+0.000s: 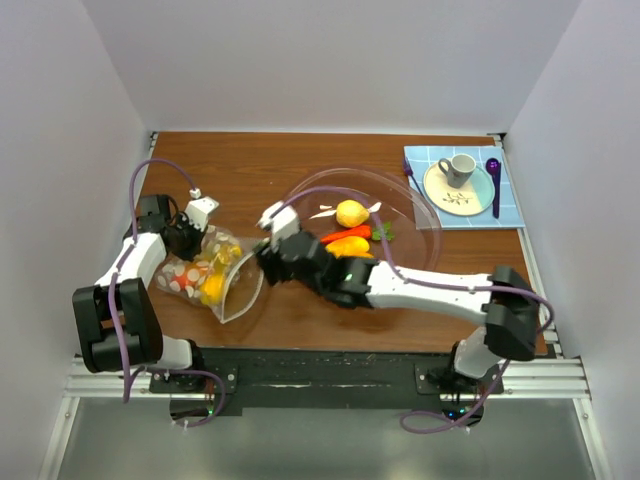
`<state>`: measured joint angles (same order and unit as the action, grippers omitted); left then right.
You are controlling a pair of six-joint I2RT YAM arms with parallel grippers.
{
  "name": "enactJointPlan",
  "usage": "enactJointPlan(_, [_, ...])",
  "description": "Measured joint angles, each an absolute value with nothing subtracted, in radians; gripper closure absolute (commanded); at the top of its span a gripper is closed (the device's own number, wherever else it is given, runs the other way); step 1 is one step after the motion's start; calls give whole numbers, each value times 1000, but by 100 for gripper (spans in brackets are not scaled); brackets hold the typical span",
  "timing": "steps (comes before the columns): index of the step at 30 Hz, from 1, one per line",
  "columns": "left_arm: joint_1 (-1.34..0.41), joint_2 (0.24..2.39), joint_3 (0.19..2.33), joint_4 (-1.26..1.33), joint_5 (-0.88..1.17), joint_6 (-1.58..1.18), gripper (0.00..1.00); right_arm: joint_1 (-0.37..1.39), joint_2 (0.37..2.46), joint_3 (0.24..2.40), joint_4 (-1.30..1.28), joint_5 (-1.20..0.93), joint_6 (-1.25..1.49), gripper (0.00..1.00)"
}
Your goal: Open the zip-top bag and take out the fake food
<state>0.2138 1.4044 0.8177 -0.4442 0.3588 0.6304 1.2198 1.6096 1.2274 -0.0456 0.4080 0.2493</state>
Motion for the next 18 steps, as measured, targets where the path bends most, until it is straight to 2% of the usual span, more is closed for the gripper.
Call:
enactJointPlan(4, [214, 1402, 823, -465, 368, 632, 100, 1024, 1549, 1224, -75, 471, 284, 100])
enactJointPlan(5, [214, 1400, 823, -472, 372, 632, 100, 974, 1554, 1224, -91, 490, 293, 83])
enactJointPlan(7, [214, 1396, 823, -486, 379, 633, 100, 908, 1574, 1221, -123, 525, 302, 59])
enactJointPlan(8, [214, 1394, 823, -490, 381, 633, 100, 887, 1591, 1221, -145, 539, 307, 27])
enactJointPlan(10, [214, 1391, 823, -497, 385, 633, 100, 867, 1630, 1221, -181, 549, 315, 1])
enactJointPlan(18, [214, 1391, 823, -503, 386, 641, 100, 886, 1674, 1229, -250, 567, 306, 1])
